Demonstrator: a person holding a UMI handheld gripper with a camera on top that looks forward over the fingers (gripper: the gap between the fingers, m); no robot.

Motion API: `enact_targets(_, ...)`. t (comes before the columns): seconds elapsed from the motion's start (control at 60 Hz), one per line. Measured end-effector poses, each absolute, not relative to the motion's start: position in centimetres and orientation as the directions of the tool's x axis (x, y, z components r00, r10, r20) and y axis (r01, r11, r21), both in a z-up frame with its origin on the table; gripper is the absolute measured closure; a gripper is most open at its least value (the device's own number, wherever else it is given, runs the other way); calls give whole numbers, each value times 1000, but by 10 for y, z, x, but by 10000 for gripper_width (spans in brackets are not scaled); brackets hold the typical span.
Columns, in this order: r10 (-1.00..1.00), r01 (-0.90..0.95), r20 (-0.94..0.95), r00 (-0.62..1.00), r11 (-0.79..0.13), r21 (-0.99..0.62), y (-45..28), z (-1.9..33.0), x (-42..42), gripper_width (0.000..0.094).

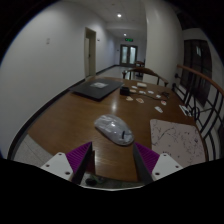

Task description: Arrange mouse

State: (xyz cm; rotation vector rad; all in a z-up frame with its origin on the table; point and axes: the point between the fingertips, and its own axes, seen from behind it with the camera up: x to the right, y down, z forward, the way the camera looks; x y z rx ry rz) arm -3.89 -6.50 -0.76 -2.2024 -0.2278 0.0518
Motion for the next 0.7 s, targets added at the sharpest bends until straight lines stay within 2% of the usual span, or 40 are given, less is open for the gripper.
enact_targets(0.133, 168, 108, 10, 986, -587, -802, -36, -18, -28, 76)
enact_targets(0.35, 187, 119, 4, 982, -609, -785, 12, -17, -28, 97)
enact_targets(0.5, 182, 122, 3, 983, -646, -754, 31, -18, -26, 256)
enact_targets(0.583, 165, 110, 4, 986, -641, -760, 46, -19, -25, 416)
enact_targets(0.667, 157, 110, 11, 987, -640, -761, 51, -19, -25, 458)
enact_targets(0.7, 164, 113, 10, 986, -635, -764, 52, -18, -26, 502)
